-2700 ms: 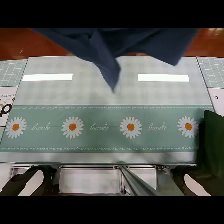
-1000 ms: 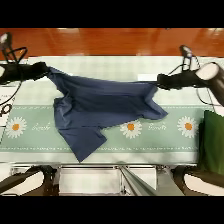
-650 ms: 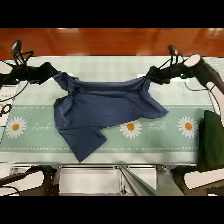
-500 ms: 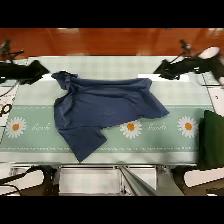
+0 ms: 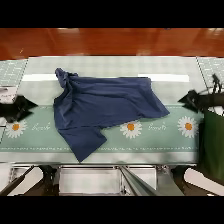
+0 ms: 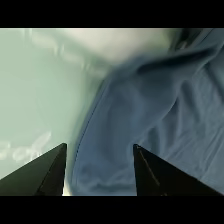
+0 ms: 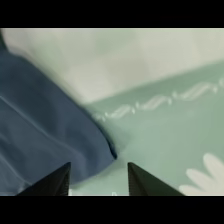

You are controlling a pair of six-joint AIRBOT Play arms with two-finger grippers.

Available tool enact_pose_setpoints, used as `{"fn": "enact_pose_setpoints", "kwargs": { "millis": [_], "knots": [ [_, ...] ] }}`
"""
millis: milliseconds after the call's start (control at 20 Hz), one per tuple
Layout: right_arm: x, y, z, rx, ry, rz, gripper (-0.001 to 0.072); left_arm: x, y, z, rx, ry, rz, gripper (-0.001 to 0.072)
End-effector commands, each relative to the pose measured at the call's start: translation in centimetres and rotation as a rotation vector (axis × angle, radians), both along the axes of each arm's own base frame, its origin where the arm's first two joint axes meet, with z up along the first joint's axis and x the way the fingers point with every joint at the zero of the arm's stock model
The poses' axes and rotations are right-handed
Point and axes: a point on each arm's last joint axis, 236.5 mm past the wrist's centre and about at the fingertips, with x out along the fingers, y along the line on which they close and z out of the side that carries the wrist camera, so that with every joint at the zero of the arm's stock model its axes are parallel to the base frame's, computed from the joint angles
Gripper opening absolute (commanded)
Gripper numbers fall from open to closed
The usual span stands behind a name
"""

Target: Fold the shirts.

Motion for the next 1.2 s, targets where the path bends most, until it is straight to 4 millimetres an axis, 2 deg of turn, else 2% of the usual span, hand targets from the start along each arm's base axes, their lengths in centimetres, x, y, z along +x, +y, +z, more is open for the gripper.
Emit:
{"fn": "enact_pose_setpoints", "kwargs": {
  "millis": [0,150,300,500,650,700,750,800,900,1000,1150],
  "knots": [
    [-3.1,2.5,-1.2,0.053,-0.061,-0.019,0.0412,-4.6,-3.3,-4.1,-0.113,0.117,0.022,0.0506],
    [-3.3,2.8,0.0,0.044,-0.095,0.002,0.0412,-5.4,-3.9,-5.1,-0.141,0.153,0.023,0.0507],
    [-3.3,2.9,0.1,0.043,-0.100,0.002,0.0412,-5.7,-4.2,-5.9,-0.168,0.189,0.020,0.0507],
    [-3.2,3.1,0.3,0.054,-0.103,-0.001,0.0412,-6.3,-7.2,-7.6,-0.182,0.250,-0.108,0.0506],
    [-3.3,3.3,0.4,0.068,-0.101,0.001,0.0412,-5.3,-9.1,-8.7,-0.195,0.252,-0.132,0.0506],
    [-3.3,3.5,0.5,0.073,-0.100,0.004,0.0412,-5.1,-9.5,-9.0,-0.188,0.250,-0.141,0.0454],
    [-3.4,3.4,0.4,0.069,-0.099,0.003,0.0412,-4.9,-9.6,-9.1,-0.174,0.243,-0.148,0.0165],
    [-3.3,2.9,0.3,0.063,-0.100,-0.009,0.0412,-4.7,-9.6,-9.1,-0.168,0.233,-0.152,0.0017],
    [-3.6,0.9,-0.4,0.024,-0.068,-0.077,0.0412,-4.5,-9.5,-9.0,-0.164,0.225,-0.159,0.0018],
    [-4.9,-0.6,-1.7,-0.026,0.013,-0.119,0.0411,-4.4,-9.5,-8.9,-0.161,0.219,-0.166,0.0018],
    [-5.4,0.2,-3.1,0.034,0.073,-0.113,0.0411,-4.4,-9.5,-9.0,-0.157,0.213,-0.177,0.0018]
  ]
}}
